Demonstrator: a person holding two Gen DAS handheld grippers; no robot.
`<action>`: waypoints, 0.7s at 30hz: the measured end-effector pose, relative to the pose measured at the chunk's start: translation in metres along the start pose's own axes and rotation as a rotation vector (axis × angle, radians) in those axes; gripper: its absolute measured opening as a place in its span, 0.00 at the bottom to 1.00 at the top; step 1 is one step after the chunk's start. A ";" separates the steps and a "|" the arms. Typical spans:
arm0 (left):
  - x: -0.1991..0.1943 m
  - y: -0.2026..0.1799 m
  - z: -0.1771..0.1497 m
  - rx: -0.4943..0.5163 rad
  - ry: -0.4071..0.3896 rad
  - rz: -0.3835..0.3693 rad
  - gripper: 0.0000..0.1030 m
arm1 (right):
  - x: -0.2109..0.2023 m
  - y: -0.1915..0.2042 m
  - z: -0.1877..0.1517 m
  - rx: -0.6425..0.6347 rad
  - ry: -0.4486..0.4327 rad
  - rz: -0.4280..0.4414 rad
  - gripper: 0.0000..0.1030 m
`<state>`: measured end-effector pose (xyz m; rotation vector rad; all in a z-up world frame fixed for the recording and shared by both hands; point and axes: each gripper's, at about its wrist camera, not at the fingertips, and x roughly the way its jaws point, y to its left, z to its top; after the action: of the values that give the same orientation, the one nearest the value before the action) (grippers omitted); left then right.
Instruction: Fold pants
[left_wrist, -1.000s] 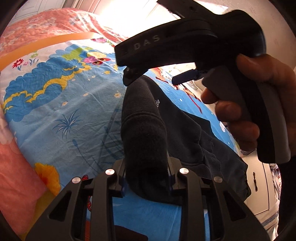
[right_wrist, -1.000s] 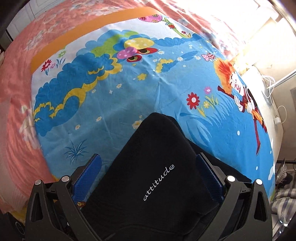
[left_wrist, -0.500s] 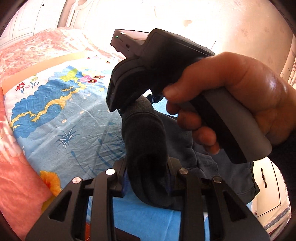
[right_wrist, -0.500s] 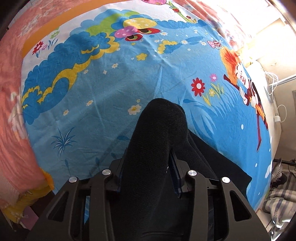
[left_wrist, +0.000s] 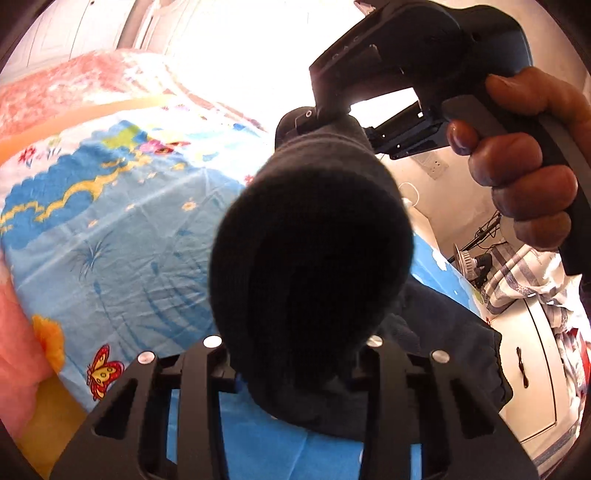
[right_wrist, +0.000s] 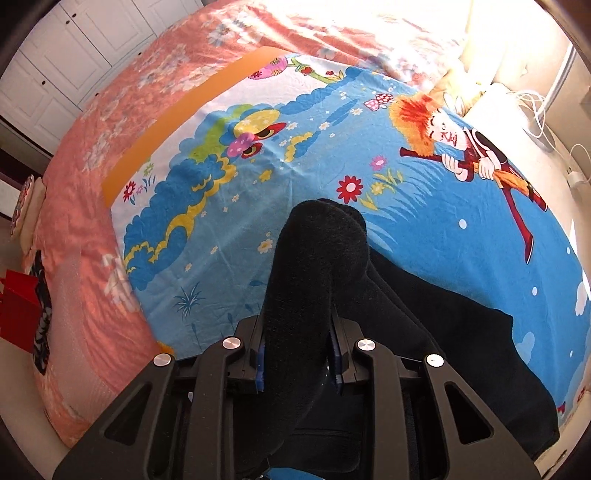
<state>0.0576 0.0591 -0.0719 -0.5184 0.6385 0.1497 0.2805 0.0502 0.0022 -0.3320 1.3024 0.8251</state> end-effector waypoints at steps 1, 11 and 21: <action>-0.007 -0.012 0.003 0.040 -0.023 -0.001 0.31 | -0.015 -0.011 -0.004 0.020 -0.026 0.027 0.25; -0.036 -0.169 0.009 0.481 -0.213 0.012 0.31 | -0.147 -0.145 -0.085 0.180 -0.298 0.165 0.25; 0.014 -0.317 -0.100 0.973 -0.232 -0.009 0.31 | -0.147 -0.317 -0.237 0.408 -0.378 0.179 0.25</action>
<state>0.1070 -0.2649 -0.0171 0.4305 0.4132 -0.1153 0.3272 -0.3697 0.0052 0.2578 1.1175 0.7073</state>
